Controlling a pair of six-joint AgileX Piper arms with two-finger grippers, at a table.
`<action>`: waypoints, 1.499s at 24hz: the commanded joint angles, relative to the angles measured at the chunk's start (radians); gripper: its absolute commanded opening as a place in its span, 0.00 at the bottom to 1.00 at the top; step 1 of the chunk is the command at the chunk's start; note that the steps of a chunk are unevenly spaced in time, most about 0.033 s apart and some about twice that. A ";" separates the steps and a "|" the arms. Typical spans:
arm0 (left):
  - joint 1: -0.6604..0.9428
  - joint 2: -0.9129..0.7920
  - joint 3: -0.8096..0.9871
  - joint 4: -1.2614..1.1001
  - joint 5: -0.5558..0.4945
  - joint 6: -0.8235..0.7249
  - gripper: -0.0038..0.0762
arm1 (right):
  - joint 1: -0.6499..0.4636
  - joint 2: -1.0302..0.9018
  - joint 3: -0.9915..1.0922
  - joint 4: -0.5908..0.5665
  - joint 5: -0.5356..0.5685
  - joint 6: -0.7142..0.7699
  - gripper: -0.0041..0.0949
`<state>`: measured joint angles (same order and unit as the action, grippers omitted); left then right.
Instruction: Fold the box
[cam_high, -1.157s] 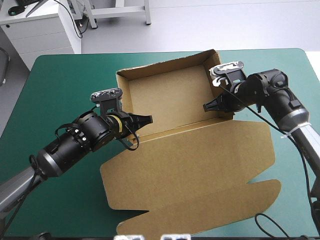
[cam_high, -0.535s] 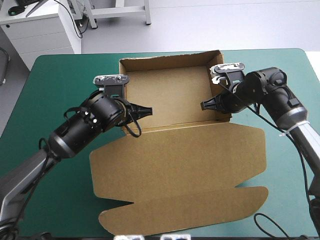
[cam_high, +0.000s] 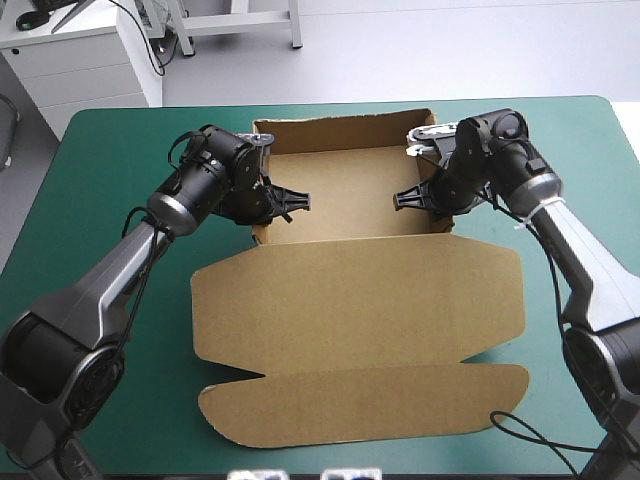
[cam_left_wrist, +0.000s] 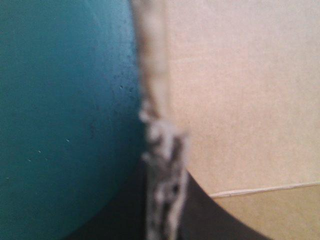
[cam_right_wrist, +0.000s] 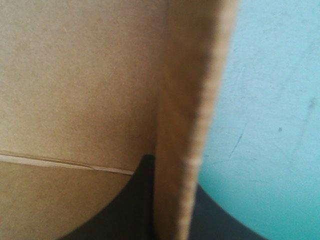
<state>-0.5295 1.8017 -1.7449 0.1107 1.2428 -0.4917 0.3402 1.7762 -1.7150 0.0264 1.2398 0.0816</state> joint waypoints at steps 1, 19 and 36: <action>0.003 -0.015 -0.027 0.014 0.047 0.053 0.04 | -0.001 0.008 -0.035 0.041 0.008 -0.024 0.03; 0.003 0.039 0.250 -0.019 0.051 0.121 0.04 | -0.001 0.056 0.142 0.070 0.009 0.008 0.03; 0.001 0.036 0.250 -0.116 0.051 0.274 0.29 | -0.001 0.056 0.142 0.080 0.007 0.000 0.17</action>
<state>-0.5194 1.8681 -1.4985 0.0189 1.1496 -0.2559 0.3403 1.8802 -1.5613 0.0946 1.2162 0.1058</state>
